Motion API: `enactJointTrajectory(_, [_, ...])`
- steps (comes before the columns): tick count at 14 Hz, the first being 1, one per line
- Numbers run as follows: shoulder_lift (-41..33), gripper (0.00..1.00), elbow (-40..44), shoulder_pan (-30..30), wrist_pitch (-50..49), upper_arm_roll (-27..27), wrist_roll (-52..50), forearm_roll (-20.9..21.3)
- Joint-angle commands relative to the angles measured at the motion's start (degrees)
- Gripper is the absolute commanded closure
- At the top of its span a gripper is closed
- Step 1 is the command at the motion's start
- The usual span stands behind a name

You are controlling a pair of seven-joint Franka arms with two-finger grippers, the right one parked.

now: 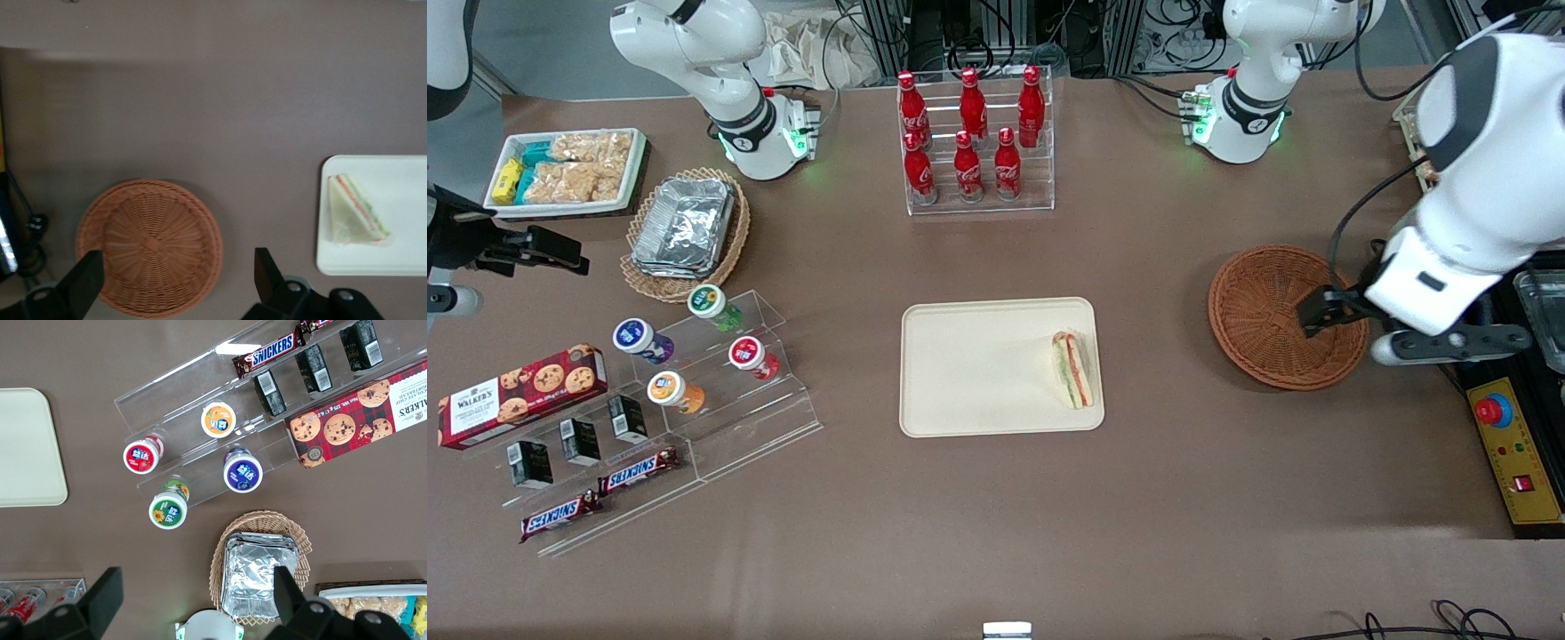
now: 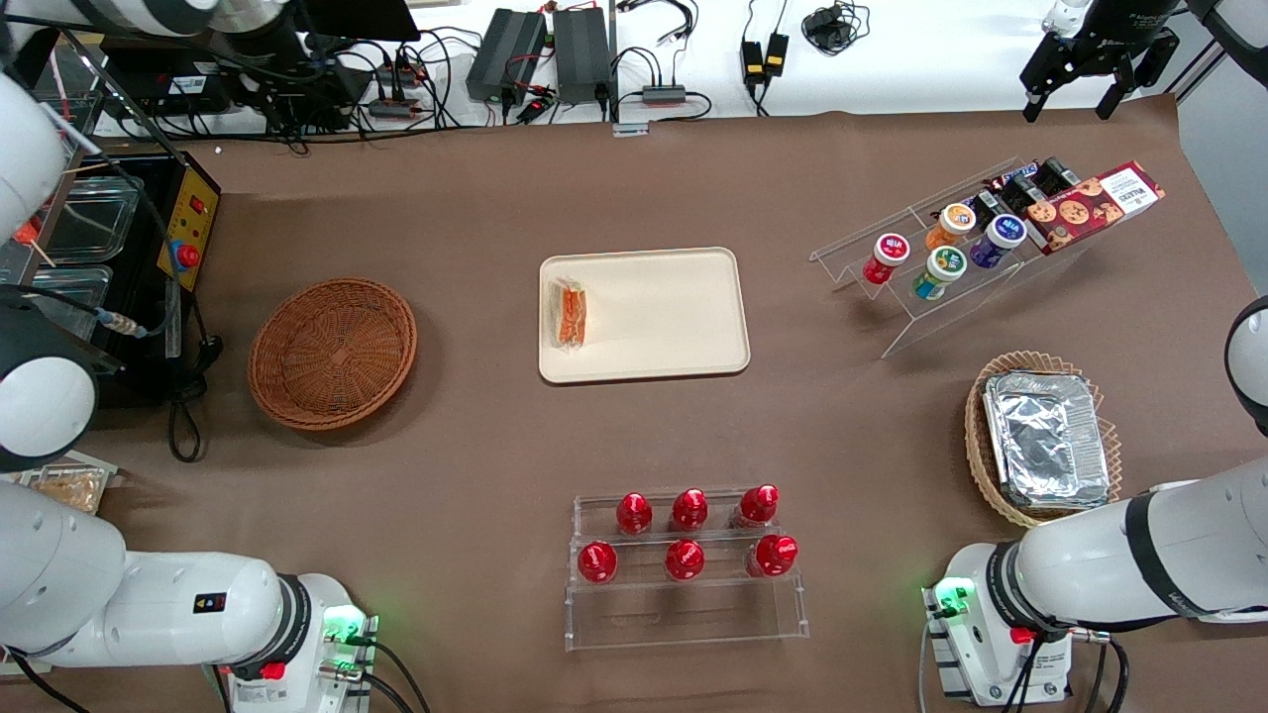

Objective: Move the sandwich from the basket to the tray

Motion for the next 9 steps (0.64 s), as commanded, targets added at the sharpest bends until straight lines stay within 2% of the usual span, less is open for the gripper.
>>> enactJointTrajectory(1, [-3.8,0.0,-4.8,-1.8,0.0,5.6,9.9,-1.7])
enactJointTrajectory(4, [-3.8,0.0,-5.6,-1.5,-0.1,9.5,17.9,-1.4])
enactJointTrajectory(9, [-1.8,0.0,-2.5,0.1,-0.3,10.1,19.3,-0.5])
